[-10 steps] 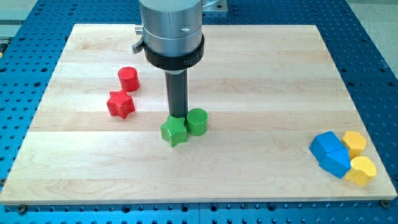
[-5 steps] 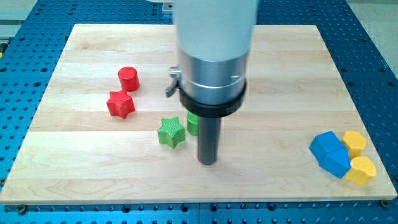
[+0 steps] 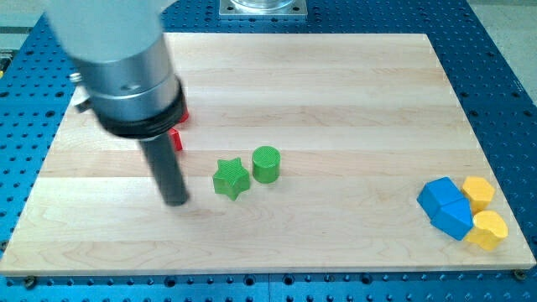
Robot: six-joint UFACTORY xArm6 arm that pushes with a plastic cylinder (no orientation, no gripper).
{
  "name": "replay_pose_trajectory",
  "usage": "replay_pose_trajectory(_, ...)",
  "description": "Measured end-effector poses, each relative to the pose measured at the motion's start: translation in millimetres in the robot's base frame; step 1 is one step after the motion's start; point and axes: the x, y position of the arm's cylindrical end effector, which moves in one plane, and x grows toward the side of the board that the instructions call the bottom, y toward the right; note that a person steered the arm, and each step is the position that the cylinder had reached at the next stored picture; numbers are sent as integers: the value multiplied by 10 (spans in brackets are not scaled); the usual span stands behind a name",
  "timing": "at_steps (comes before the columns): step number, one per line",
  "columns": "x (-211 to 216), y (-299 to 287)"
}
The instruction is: Place the green star to the left of triangle
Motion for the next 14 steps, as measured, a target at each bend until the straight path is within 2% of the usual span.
replay_pose_trajectory(1, -172, 317)
replay_pose_trajectory(3, -172, 1296)
replay_pose_trajectory(5, -172, 1986)
replay_pose_trajectory(7, -226, 1910)
replay_pose_trajectory(9, 234, 2482)
replay_pose_trajectory(10, 236, 2507)
replay_pose_trajectory(12, 7, 1855)
replay_pose_trajectory(14, 330, 2158)
